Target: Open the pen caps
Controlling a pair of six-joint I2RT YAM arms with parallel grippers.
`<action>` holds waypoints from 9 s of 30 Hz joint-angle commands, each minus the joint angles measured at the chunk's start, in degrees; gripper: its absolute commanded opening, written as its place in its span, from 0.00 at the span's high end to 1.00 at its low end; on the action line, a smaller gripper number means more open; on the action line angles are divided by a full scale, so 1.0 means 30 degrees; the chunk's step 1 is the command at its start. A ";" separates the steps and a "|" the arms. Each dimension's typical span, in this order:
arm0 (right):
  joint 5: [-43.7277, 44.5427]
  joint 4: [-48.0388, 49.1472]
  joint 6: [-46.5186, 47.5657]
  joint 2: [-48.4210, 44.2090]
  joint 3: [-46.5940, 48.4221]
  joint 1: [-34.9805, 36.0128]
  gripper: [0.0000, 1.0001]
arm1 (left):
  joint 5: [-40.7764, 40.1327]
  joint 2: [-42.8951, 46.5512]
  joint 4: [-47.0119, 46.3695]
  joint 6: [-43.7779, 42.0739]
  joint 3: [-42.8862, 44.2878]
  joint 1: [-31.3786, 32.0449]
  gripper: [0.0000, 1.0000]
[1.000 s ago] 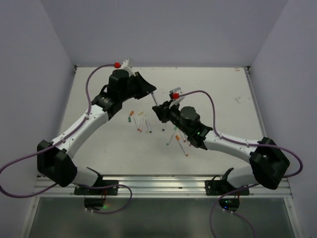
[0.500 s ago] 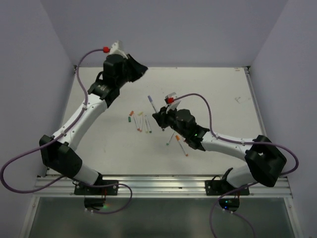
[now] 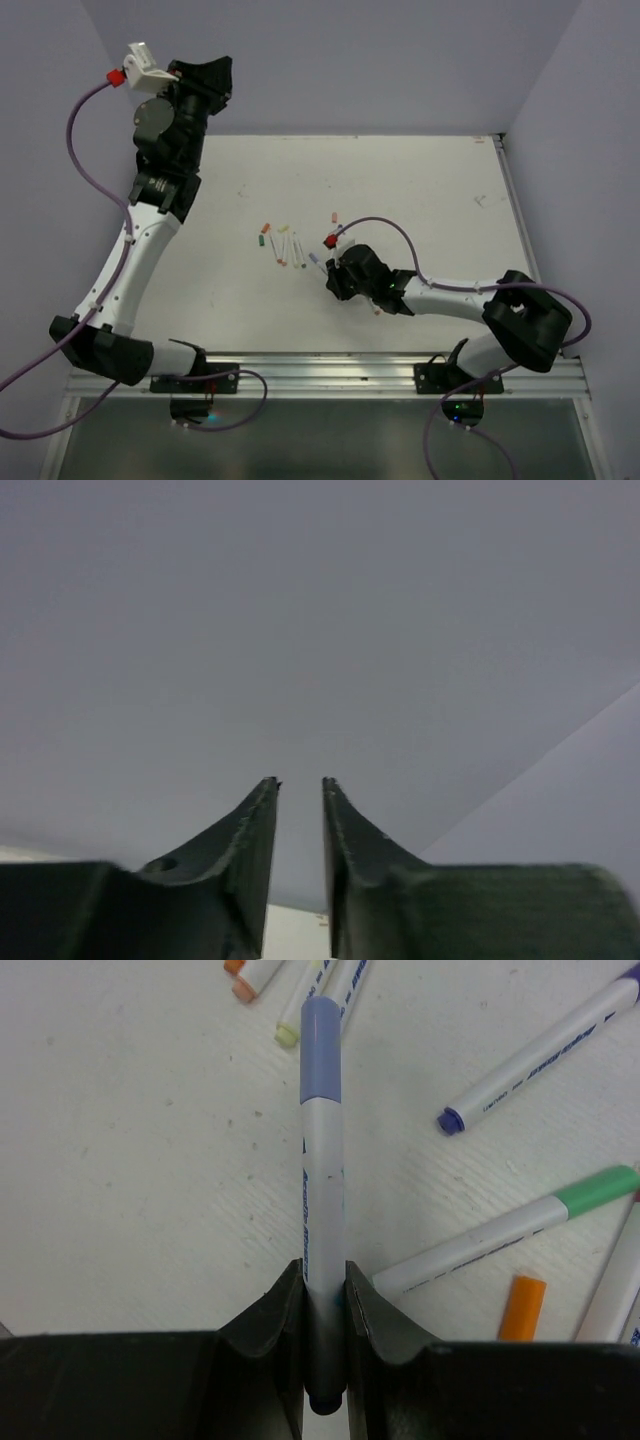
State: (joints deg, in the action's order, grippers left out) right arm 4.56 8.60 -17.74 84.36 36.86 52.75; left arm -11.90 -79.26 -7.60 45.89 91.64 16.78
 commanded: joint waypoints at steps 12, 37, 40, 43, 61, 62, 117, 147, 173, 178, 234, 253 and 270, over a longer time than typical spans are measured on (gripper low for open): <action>0.1145 0.1673 0.0492 -0.2631 0.2944 -0.0035 1.00 | 0.5627 0.4712 -0.0045 0.1692 -1.0439 -0.0114 0.19; 0.2232 0.2904 0.0492 -0.1752 0.4353 -0.0006 1.00 | 0.5462 0.1960 -0.2888 0.4216 -1.4579 0.4808 0.32; 0.1997 0.2817 0.0463 -0.1606 0.4412 -0.0035 1.00 | 0.5403 0.1783 -0.3034 0.4041 -1.4344 0.5042 0.39; 0.1880 0.2729 0.0463 -0.1459 0.4412 -0.0035 1.00 | 0.5490 0.1695 -0.3093 0.3747 -1.4168 0.5131 0.44; 0.0503 0.2055 0.0522 -0.0141 0.4675 -0.0006 1.00 | 0.5460 0.1753 -0.2712 0.1404 -1.3026 0.5277 0.62; 0.0473 0.2026 0.0522 -0.0111 0.4734 -0.0006 1.00 | 0.5577 0.1666 -0.2770 0.1316 -1.2997 0.5277 0.63; 0.3081 0.1616 0.0141 -0.1341 0.4763 -0.0094 0.68 | 0.8393 0.1372 -0.2713 -0.1642 -1.3611 0.6274 1.00; 0.1851 0.1059 0.0697 -0.0873 0.4793 -0.0123 1.00 | 0.4818 0.2106 -0.1686 -0.0562 -1.3231 0.6244 0.47; 0.0357 0.0649 0.0903 -0.0609 0.4210 -0.0123 1.00 | 0.2534 0.1342 -0.1248 -0.0412 -1.1214 0.6186 1.00; 0.0093 0.0794 0.0902 -0.0814 0.3037 -0.0035 1.00 | 0.1535 0.1169 -0.1425 -0.0502 -0.9133 0.5748 1.00; 0.3548 -0.1019 -0.1850 0.3753 0.7104 -0.0064 0.97 | 0.1682 0.6232 0.2443 -0.3929 -1.4426 0.1908 1.00; 0.4049 -0.0172 -0.3199 0.8706 0.8894 -0.1236 0.82 | 0.3789 0.7291 0.1918 -0.2816 -1.8944 0.1908 1.00; 0.3228 0.0091 -0.3873 0.8591 0.8513 -0.1441 0.67 | 0.4201 0.6734 0.1712 -0.2523 -1.8709 0.1908 1.00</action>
State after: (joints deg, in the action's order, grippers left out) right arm 15.00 7.51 -27.99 110.52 61.95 48.71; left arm -0.16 -58.65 0.36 37.52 34.76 22.90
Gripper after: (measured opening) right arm 0.328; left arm 0.163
